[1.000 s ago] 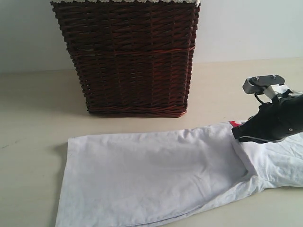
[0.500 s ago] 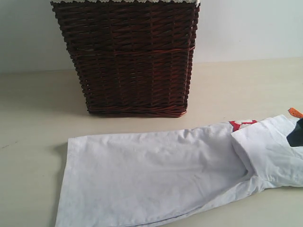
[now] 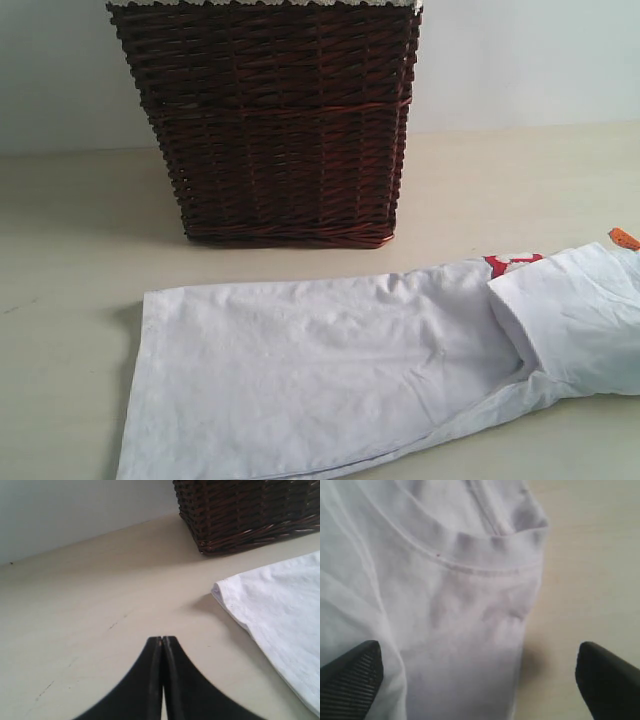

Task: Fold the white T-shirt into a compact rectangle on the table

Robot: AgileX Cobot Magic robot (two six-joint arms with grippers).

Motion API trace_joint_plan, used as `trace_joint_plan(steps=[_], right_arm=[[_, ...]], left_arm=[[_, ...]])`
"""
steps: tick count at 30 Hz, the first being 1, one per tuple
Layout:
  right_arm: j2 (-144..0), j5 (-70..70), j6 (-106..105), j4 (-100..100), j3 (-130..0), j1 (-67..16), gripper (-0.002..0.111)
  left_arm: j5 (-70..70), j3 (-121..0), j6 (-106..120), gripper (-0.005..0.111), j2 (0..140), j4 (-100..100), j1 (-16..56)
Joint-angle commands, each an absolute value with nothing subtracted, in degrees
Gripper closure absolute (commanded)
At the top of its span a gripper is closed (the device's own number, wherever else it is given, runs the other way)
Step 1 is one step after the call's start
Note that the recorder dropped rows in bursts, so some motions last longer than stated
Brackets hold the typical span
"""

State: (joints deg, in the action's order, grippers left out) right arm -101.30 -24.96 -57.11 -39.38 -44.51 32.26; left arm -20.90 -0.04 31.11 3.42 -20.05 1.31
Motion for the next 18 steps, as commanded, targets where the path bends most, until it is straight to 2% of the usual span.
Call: trace_joint_plan(steps=[1,9,14,16,18], right_arm=[[-104.02,-23.84,-65.31,-44.76,-44.37,33.13,0.004],[-108.39,-35.97,-85.79,-61.97,-44.37,33.13,0.004],[-108.88,-38.51,-88.87,-66.44,-44.37,32.98,0.006],[-108.88,-36.93,-88.45,-66.44,-44.37,32.98,0.012],[-108.88,-34.80,-88.30,-65.79,-44.37,32.98,0.029]], left_arm=[[-20.45,0.00,31.07,0.105,3.69,-20.17,1.11],[-20.45,0.00,31.07,0.105,3.69,-20.17,1.11],[-20.45,0.00,31.07,0.105,3.69,-20.17,1.11],[-20.45,0.00,31.07,0.105,3.69,-20.17,1.11],[-20.45,0.00,31.07,0.105,3.69,-20.17,1.11]])
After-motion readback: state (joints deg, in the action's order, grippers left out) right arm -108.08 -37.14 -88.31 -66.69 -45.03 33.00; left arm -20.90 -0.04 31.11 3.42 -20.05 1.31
